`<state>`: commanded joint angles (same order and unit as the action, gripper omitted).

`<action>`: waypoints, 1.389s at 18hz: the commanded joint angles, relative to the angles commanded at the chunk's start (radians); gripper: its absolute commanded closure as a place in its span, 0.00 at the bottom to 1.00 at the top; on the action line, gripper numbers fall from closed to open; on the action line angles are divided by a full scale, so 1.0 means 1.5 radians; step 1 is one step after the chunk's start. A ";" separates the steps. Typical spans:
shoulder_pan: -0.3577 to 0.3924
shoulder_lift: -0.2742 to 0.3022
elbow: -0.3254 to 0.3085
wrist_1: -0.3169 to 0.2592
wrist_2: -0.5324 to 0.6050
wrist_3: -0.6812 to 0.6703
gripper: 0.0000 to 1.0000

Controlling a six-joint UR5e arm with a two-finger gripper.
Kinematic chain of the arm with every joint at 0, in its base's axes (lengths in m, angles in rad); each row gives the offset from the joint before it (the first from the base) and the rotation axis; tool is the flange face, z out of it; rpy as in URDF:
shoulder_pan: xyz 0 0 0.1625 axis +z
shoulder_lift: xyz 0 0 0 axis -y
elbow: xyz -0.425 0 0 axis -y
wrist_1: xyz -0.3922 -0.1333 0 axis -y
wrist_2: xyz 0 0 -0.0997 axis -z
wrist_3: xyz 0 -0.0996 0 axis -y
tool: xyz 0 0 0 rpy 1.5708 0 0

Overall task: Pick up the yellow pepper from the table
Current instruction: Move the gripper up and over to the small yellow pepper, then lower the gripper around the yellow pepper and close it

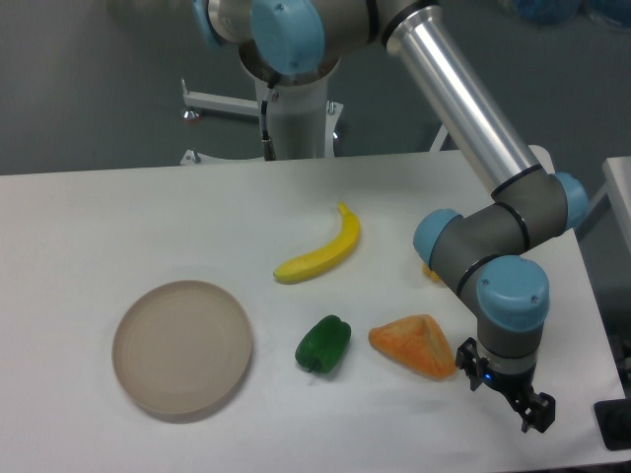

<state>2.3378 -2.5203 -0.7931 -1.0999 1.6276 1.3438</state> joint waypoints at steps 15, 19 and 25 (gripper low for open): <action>-0.001 0.117 -0.108 -0.081 0.010 -0.006 0.00; 0.004 0.170 -0.153 -0.153 0.010 0.001 0.00; 0.020 0.233 -0.250 -0.173 0.067 0.005 0.00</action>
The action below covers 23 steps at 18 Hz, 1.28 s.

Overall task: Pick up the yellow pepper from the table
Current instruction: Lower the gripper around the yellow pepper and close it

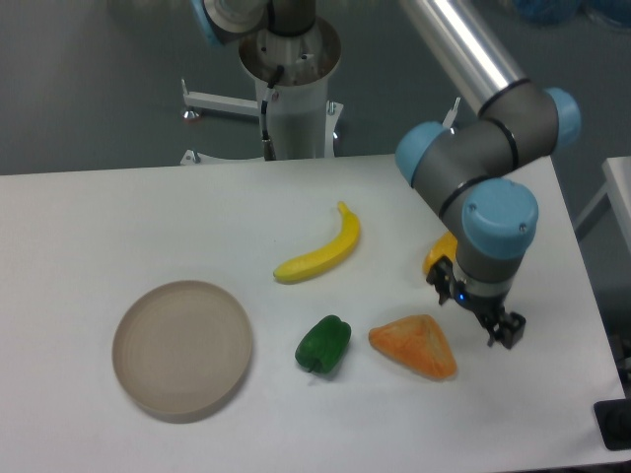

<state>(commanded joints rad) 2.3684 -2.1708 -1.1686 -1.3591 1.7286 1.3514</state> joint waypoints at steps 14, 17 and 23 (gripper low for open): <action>0.029 0.046 -0.145 0.032 0.004 0.001 0.01; 0.027 0.046 -0.167 0.041 0.013 0.025 0.01; 0.028 0.056 -0.189 0.059 0.022 0.042 0.01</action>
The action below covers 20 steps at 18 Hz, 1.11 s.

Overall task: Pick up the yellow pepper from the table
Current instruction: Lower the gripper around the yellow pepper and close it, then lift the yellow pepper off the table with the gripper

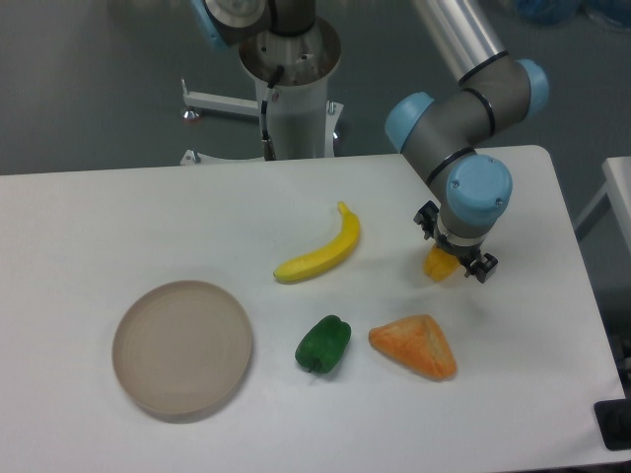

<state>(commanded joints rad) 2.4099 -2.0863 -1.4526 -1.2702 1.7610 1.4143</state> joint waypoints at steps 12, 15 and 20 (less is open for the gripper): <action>0.015 0.003 -0.036 0.037 -0.001 -0.005 0.00; 0.019 0.003 -0.035 0.036 -0.003 -0.006 0.05; 0.020 0.004 -0.035 0.034 -0.006 -0.006 0.38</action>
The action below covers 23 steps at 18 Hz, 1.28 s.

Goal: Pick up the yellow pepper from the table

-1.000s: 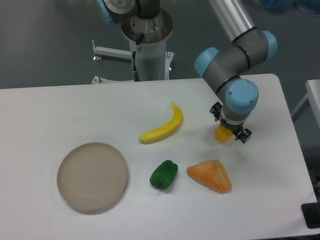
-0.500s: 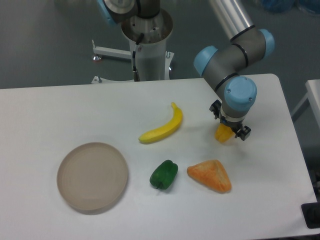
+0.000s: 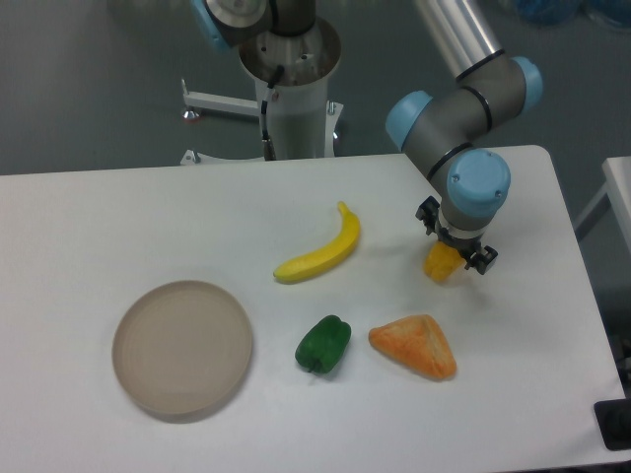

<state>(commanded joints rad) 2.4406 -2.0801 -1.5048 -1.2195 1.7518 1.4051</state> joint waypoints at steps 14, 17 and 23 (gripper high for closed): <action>-0.007 -0.013 0.082 -0.007 -0.050 -0.029 0.47; -0.014 -0.031 0.128 -0.004 -0.075 -0.032 0.47; -0.045 -0.062 0.196 -0.003 -0.090 -0.062 0.47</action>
<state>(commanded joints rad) 2.3731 -2.1736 -1.2104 -1.2241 1.6168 1.3116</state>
